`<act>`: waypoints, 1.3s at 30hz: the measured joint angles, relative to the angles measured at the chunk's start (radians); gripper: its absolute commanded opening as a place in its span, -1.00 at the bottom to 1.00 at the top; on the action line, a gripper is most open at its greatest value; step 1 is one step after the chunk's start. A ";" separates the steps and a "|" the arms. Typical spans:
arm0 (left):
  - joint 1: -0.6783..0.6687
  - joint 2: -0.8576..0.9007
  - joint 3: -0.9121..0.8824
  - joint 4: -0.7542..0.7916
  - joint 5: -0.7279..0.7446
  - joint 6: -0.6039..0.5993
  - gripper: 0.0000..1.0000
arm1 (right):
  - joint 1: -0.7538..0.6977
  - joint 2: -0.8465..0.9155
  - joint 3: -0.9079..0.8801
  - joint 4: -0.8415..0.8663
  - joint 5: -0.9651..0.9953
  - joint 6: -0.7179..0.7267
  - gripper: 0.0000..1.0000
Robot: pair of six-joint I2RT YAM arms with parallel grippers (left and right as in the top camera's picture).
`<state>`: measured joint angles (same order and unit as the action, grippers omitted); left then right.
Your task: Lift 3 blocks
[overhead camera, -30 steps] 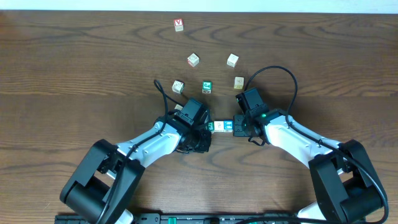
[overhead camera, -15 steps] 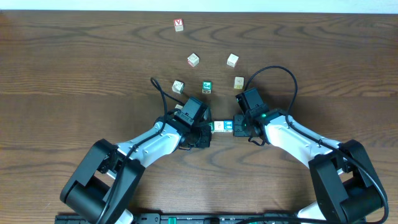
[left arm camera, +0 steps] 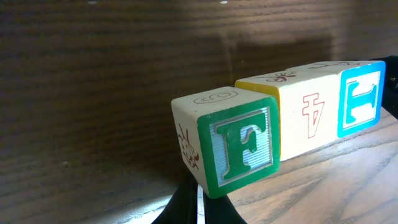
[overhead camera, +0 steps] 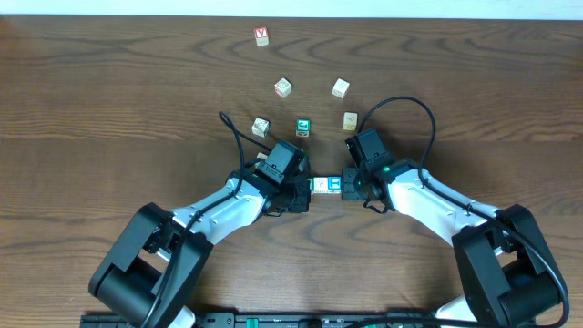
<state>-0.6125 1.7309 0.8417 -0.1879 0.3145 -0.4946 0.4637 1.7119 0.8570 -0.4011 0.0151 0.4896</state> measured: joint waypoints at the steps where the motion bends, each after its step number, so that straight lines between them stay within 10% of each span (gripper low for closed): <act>1: 0.000 0.000 0.000 0.000 0.000 0.000 -0.86 | 0.000 0.000 0.000 0.000 0.000 0.000 -0.98; 39: 0.000 0.001 0.000 0.044 -0.003 -0.032 -0.86 | 0.000 0.000 0.000 0.000 0.000 0.000 -0.98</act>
<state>-0.6125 1.7317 0.8417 -0.1440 0.3111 -0.5270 0.4637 1.7119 0.8570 -0.4007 0.0147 0.4896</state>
